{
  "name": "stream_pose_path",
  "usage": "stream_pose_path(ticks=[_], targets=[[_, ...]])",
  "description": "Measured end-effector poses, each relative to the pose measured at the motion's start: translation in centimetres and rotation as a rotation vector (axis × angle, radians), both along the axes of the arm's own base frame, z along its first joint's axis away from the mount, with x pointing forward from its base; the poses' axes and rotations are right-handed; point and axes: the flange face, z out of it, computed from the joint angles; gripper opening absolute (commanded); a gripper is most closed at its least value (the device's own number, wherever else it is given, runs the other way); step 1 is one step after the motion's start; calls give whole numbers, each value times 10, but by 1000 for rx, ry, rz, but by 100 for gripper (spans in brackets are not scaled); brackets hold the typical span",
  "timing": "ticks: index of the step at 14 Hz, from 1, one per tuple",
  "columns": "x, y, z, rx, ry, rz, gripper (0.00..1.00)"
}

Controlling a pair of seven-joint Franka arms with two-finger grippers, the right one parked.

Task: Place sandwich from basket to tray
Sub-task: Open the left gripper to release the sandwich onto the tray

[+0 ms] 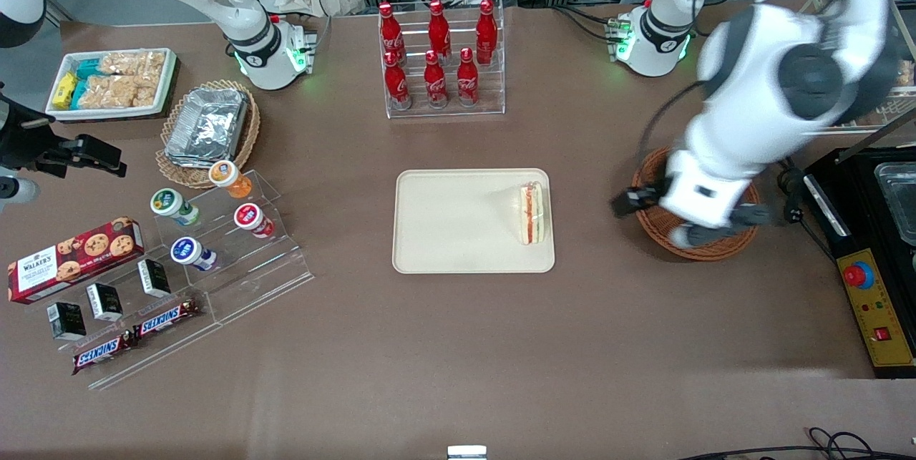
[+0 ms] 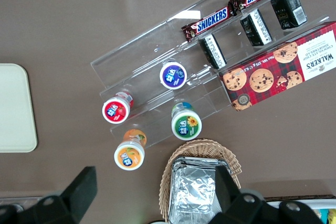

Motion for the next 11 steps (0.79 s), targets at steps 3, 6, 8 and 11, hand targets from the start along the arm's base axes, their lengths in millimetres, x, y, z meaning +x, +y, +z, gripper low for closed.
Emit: stream_pose_path(ticks=[3,6,8,11], targets=[[8,79,30,-5,-16,-64,100],[-18,133,67,-9,-23,-181,100],[-40,152,88,-8,-47,-187,100],[-55,144,92,-8,-40,-202,100]])
